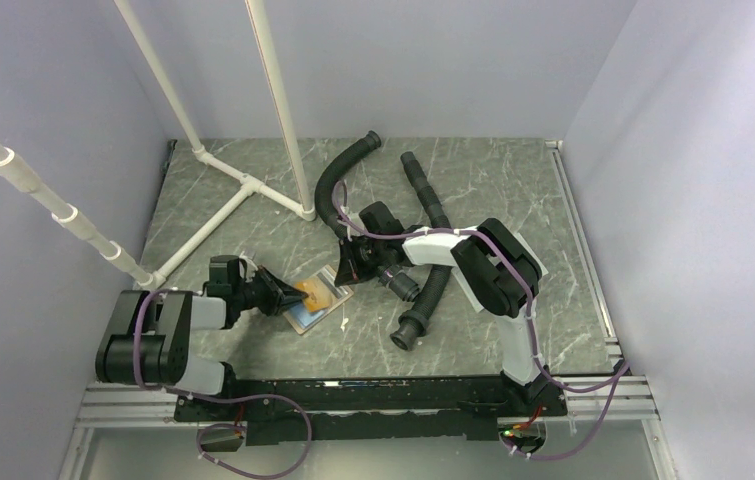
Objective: Put the credit cards into the card holder
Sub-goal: Insert the credit card into the card holder.
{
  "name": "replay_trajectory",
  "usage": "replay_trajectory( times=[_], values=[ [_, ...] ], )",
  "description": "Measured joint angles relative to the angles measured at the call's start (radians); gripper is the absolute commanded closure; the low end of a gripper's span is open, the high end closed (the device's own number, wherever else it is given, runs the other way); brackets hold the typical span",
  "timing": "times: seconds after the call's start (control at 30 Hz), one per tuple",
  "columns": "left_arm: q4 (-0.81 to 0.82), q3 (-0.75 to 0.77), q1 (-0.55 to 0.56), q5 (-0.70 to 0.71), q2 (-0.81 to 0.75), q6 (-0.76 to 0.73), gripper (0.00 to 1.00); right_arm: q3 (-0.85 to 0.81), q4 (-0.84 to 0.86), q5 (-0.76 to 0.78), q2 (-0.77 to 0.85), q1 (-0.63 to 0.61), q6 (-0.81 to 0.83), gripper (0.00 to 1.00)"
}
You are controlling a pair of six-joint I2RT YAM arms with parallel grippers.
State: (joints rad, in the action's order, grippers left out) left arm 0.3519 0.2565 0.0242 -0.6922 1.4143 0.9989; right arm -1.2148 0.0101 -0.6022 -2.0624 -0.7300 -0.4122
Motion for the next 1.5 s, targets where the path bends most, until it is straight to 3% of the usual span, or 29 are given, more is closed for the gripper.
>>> replay_trajectory(
  times=[0.1,0.33,0.8,1.2,1.5],
  values=[
    [0.059,-0.001,0.0,-0.018,0.042,0.024,1.0,-0.001,-0.001,0.002,0.0,-0.002,0.0,0.96],
    [0.186,-0.045,0.002,-0.009,0.06,0.073,1.0,-0.001,-0.001,0.004,0.0,-0.002,0.0,0.96],
    [0.207,-0.109,0.014,0.116,-0.105,0.118,1.0,0.0,0.019,0.015,-0.004,-0.019,-0.033,0.98],
    [0.483,-0.111,0.002,0.041,0.148,0.156,1.0,0.0,0.019,0.016,-0.005,-0.018,-0.044,0.99],
    [0.621,-0.124,-0.003,0.018,0.246,0.212,1.0,0.0,0.019,0.016,-0.006,-0.018,-0.045,0.99]
  ],
)
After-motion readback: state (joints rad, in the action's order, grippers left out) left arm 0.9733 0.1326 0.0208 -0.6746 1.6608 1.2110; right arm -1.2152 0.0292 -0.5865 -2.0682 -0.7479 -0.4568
